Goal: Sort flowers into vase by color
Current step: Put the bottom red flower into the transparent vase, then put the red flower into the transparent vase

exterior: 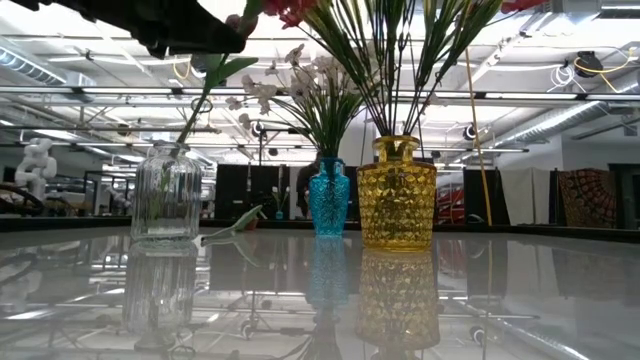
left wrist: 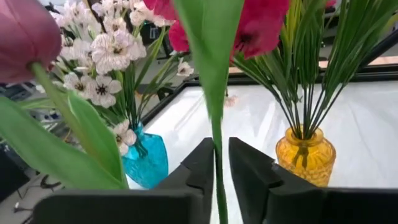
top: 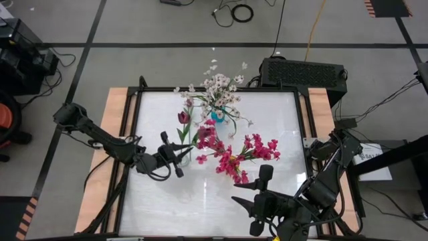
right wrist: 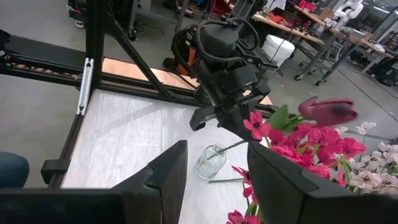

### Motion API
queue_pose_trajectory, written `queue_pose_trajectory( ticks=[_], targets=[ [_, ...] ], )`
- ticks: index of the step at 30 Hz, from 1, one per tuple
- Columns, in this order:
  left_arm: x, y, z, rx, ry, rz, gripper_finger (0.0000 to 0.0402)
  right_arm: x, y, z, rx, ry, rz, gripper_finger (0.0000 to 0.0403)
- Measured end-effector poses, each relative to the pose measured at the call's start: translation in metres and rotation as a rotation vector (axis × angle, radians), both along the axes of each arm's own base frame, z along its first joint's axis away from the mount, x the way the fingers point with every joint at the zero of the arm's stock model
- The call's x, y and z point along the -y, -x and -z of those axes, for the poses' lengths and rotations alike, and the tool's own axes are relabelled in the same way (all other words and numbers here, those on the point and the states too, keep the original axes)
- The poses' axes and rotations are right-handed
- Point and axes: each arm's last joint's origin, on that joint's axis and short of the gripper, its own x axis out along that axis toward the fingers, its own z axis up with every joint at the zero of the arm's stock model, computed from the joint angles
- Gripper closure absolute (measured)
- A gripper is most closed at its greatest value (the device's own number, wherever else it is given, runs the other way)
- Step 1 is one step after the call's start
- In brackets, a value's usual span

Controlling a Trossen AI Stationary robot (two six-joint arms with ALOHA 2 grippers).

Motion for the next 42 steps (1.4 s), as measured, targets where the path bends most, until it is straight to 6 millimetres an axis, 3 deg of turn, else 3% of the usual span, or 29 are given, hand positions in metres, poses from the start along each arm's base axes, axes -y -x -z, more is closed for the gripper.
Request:
queue_pose_trajectory(
  ticks=[12,26,30,37,42],
  targets=[
    [0.005,0.015,0.008,-0.127,-0.001,0.055,0.0297,0.0,0.0,0.0,0.0,-0.003,0.0,0.0243],
    [0.007,0.059,-0.013,-0.166,0.145,0.271,0.0272,0.0,0.0,0.0,-0.001,-0.003,-0.001,0.0243],
    [-0.001,0.071,-0.018,-0.11,0.157,0.137,0.0272,0.0,0.0,0.0,-0.003,0.004,-0.003,0.0243],
    [-0.027,0.079,-0.017,-0.013,0.071,-0.255,0.0272,0.001,0.0,0.0,-0.009,0.082,0.0,0.0243],
    [-0.056,0.071,-0.006,-0.039,0.218,-0.41,0.0272,0.007,-0.002,-0.003,0.038,0.186,0.115,0.0243]
  ],
)
